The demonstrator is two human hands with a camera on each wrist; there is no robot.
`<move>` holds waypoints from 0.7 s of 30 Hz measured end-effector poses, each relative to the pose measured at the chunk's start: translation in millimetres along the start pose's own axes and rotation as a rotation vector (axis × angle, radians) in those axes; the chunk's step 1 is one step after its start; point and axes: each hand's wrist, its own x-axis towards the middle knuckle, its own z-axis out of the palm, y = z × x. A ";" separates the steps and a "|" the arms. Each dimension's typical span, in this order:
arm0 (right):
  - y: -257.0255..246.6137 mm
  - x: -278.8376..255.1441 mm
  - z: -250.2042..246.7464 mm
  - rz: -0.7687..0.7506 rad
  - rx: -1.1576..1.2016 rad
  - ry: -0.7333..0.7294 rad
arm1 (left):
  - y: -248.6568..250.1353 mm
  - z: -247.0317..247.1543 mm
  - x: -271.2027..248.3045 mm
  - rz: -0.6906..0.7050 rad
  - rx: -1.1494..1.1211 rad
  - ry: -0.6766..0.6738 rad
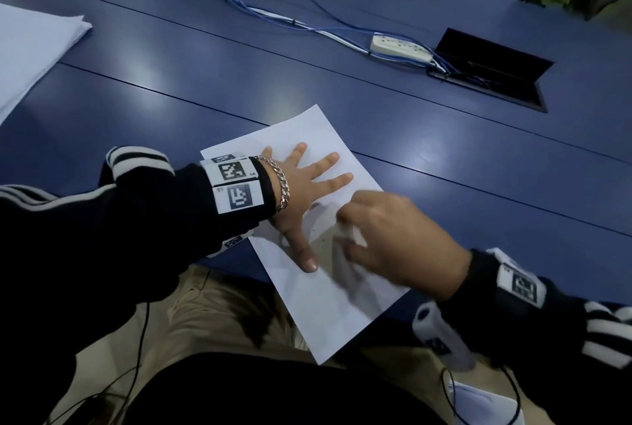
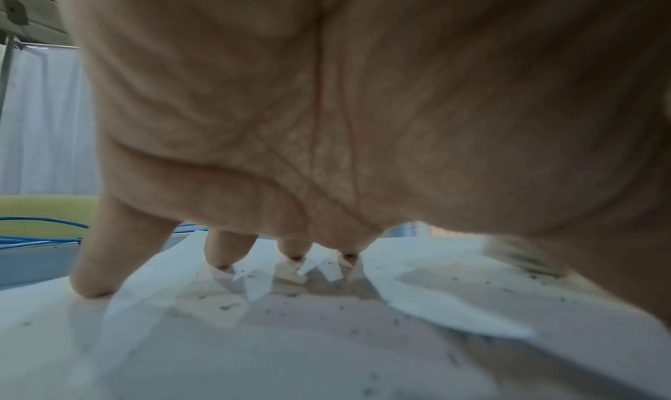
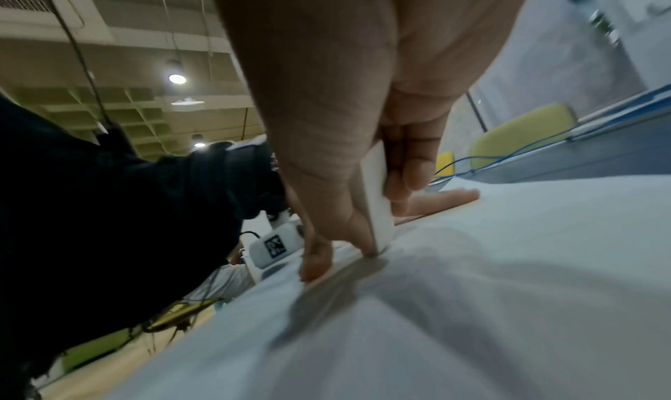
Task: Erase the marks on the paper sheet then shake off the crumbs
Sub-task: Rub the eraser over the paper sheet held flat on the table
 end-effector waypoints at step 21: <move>56.9 41.4 -18.9 0.076 0.063 0.031 | -10.2 -1.4 -3.2 0.027 0.007 -0.008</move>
